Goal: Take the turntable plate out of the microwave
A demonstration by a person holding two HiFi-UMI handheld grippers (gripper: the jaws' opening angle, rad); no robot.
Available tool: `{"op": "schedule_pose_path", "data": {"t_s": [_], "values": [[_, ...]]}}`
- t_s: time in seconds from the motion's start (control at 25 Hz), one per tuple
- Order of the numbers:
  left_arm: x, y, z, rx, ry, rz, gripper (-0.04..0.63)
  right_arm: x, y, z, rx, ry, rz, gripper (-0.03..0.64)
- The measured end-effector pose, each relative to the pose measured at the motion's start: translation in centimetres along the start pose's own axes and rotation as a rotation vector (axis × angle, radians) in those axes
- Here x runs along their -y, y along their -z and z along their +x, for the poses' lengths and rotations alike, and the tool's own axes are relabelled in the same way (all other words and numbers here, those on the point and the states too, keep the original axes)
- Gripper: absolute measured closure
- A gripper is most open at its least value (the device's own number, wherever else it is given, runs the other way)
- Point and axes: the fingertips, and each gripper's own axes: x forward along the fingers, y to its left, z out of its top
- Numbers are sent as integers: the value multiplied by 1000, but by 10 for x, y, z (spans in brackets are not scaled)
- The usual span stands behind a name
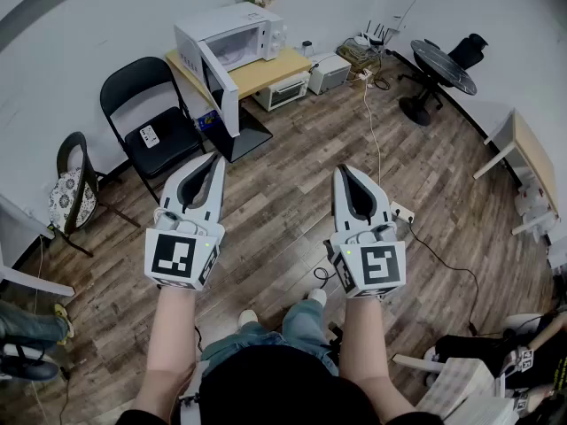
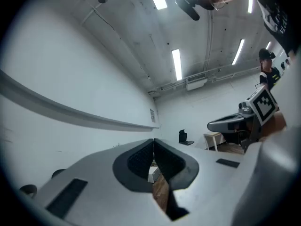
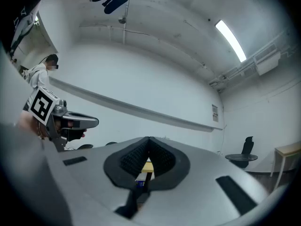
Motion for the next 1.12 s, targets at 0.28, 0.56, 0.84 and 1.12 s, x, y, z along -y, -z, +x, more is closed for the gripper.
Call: {"op": "schedule_pose_path", "data": {"t_s": [0.28, 0.56, 0.84, 1.12], "values": [[-11, -5, -5, 24, -9, -1, 583, 0, -8, -8, 12, 39, -40, 601], [-19, -5, -7, 17, -44, -48, 405, -4, -9, -2, -11, 16, 77, 367], [-33, 10, 6, -31, -54, -144, 193, -8, 5, 11, -71, -4, 156, 268], [-43, 32, 44, -52, -76, -142, 193, 29, 13, 36, 21, 45, 178, 268]]}}
